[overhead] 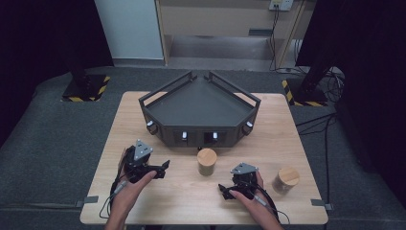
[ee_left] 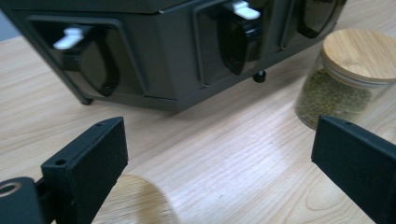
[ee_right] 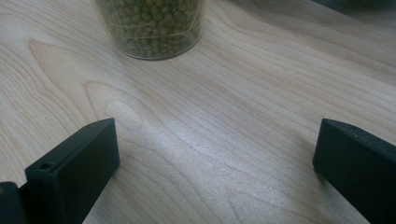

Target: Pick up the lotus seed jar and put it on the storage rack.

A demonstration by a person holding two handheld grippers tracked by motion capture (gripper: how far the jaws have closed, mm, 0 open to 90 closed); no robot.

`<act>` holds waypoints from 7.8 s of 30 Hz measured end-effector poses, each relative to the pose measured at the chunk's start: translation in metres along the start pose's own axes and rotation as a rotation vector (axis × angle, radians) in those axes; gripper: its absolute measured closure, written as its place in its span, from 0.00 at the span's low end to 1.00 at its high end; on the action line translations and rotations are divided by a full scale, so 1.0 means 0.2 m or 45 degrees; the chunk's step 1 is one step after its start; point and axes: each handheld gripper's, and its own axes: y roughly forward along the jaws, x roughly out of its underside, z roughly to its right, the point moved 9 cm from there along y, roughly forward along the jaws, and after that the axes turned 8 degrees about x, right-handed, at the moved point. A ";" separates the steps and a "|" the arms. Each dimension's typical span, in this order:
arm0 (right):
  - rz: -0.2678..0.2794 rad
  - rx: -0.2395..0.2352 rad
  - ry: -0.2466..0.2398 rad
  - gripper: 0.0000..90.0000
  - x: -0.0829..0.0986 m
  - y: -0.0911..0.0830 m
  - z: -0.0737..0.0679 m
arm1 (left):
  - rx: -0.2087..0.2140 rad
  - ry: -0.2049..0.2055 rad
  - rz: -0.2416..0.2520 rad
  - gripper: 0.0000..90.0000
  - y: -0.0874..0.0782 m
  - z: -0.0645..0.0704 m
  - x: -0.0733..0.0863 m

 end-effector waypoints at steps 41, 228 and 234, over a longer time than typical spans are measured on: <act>-0.001 0.010 0.011 0.01 0.00 0.00 -0.01 | -0.069 -0.026 0.078 0.03 -0.02 -0.19 0.27; -0.001 0.009 0.010 0.01 0.00 0.00 -0.01 | 0.398 0.286 0.217 0.26 0.02 -0.32 -0.54; -0.001 0.009 0.010 0.01 0.00 0.00 -0.01 | 0.403 0.288 0.226 0.26 0.04 -0.33 -0.58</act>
